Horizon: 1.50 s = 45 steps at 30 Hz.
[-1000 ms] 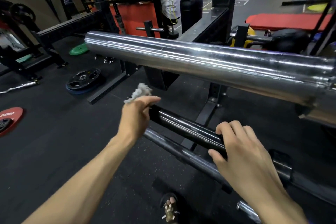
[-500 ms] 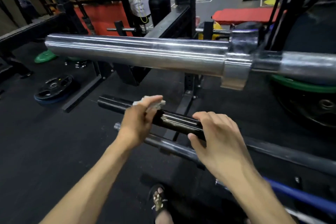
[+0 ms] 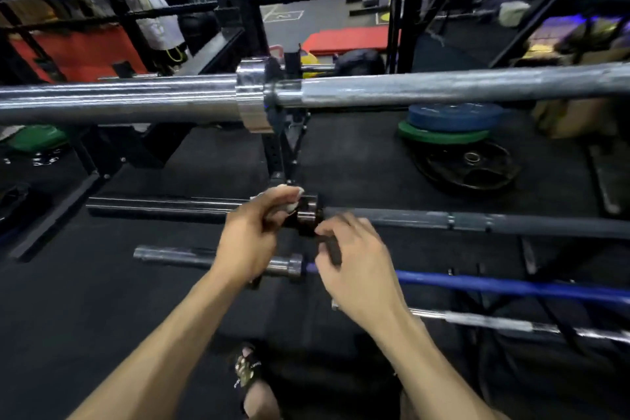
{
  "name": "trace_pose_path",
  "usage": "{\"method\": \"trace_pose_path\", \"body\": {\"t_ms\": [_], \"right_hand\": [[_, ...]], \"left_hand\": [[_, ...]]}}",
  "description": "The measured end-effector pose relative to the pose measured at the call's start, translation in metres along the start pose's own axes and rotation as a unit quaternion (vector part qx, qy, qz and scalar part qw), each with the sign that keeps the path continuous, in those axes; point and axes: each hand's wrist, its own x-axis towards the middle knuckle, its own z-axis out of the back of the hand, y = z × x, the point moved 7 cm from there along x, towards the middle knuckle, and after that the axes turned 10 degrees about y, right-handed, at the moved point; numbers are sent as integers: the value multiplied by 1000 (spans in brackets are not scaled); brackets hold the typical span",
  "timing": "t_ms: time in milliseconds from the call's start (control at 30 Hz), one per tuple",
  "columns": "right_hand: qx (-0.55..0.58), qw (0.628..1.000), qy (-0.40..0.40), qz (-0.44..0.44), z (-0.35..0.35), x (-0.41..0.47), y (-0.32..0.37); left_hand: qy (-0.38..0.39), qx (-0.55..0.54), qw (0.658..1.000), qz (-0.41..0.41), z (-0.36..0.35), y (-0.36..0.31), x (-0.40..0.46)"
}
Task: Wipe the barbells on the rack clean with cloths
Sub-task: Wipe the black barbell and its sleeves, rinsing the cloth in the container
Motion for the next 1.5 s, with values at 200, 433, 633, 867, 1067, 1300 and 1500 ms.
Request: {"method": "trace_pose_path", "body": {"t_ms": [200, 433, 633, 867, 1067, 1300, 1500], "right_hand": [[76, 992, 18, -98, 29, -58, -49], [455, 869, 82, -175, 46, -113, -45], [499, 843, 89, -181, 28, -114, -64], [455, 858, -15, -237, 27, -114, -115], [498, 839, 26, -215, 21, -113, -120], [582, 778, 12, -235, 23, -100, -135], [525, 807, 1, -270, 21, -91, -144]], "left_hand": [[1, -79, 995, 60, -13, -12, -54], [166, -331, 926, 78, -81, -64, -102], [186, -442, 868, 131, -123, -55, -83], [275, -432, 850, 123, -175, -13, -78], [309, -316, 892, 90, -198, -4, -75], [296, -423, 846, 132, -191, 1, -66], [139, -487, 839, 196, -176, 19, -43]]}}
